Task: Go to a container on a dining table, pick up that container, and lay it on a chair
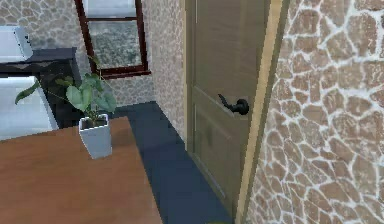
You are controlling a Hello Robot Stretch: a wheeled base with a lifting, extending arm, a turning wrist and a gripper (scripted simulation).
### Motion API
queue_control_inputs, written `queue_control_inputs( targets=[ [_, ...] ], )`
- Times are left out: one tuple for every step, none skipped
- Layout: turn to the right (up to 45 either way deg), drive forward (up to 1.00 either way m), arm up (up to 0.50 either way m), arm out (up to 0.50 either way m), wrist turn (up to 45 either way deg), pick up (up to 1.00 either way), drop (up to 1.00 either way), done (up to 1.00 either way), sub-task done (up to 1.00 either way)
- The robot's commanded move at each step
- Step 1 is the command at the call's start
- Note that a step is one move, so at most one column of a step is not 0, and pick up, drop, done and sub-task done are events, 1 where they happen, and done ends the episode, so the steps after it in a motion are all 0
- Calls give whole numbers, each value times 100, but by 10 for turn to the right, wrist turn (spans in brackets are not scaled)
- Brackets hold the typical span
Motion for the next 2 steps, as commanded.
queue_control_inputs(
  targets=[
    [-240, 0, 0, 0, 0, 0, 0, 0, 0],
    [0, 15, 0, 0, 0, 0, 0, 0, 0]
  ],
)
